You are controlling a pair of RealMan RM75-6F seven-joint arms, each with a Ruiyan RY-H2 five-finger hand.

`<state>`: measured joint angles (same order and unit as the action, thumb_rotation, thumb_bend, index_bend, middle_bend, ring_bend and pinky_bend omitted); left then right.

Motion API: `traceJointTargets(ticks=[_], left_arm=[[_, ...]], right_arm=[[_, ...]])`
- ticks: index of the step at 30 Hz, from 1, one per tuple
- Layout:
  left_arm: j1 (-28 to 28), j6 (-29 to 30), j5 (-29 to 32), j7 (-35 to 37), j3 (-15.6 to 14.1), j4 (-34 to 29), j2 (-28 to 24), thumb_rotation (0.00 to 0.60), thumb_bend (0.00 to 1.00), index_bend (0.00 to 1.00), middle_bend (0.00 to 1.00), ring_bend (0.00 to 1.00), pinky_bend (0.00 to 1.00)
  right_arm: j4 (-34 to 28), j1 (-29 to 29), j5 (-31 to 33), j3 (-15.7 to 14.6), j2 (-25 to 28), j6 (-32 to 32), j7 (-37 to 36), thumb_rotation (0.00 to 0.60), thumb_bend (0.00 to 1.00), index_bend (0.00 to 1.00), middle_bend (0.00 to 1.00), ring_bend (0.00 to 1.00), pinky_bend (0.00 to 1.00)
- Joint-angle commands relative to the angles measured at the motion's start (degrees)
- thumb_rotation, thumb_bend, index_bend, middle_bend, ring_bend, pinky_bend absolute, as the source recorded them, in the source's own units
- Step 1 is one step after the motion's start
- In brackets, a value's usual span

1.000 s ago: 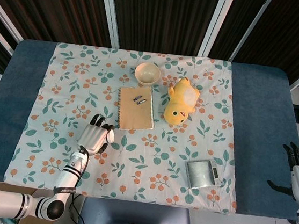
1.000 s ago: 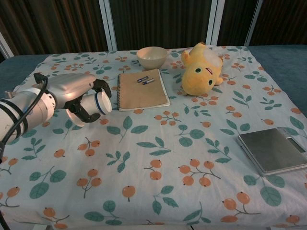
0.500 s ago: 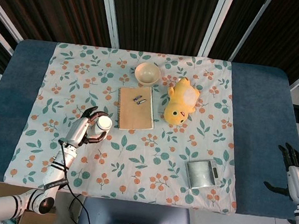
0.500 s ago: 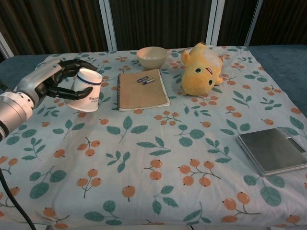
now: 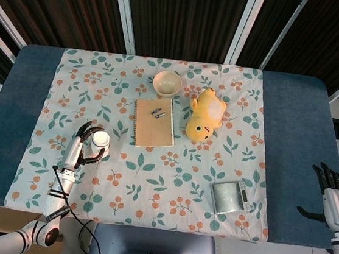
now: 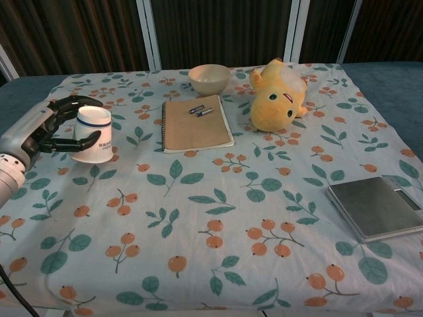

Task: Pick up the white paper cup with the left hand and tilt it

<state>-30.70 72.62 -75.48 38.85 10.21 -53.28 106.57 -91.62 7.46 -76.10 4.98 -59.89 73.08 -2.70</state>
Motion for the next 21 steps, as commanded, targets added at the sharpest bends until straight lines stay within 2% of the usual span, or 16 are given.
traceJointTargets(ticks=[1,10,12,18,21], left_arm=[[0.78,-0.03,-1.17,2.00,-0.57,2.88,1.69,0.600,0.36,0.35,0.29,0.02,0.00],[1.69,-0.73,-2.47,4.21,-0.86,6.04,2.92,0.600,0.36,0.33,0.27,0.01,0.01],[1.82,-0.69,-2.96,4.68,-0.98,5.94,2.81,0.600,0.36,0.29,0.24,0.00,0.01],[2.22,-0.58,-3.83,6.09,-0.84,4.39,1.67,0.600,0.36,0.03,0.07,0.00,0.05],[2.31,-0.81,-3.67,6.19,-0.37,3.52,1.13,0.600,0.36,0.00,0.07,0.00,0.06]], right_arm=[[-0.09,0.01,-0.10,-0.07,0.08,-0.02,-0.05,0.600,0.11,0.00,0.00,0.00,0.00],[-0.13,-0.01,0.25,-0.16,0.19,-0.17,0.14,0.600,0.11,0.00,0.00,0.00,0.00],[-0.16,0.05,0.24,-0.26,0.16,-0.34,0.24,0.600,0.11,0.00,0.00,0.00,0.00],[-0.68,-0.19,-0.47,-0.13,0.58,0.72,-0.23,0.600,0.11,0.00,0.00,0.00,0.00],[-1.06,-0.42,-0.52,-0.11,0.98,1.18,-0.26,0.600,0.11,0.00,0.00,0.00,0.00]])
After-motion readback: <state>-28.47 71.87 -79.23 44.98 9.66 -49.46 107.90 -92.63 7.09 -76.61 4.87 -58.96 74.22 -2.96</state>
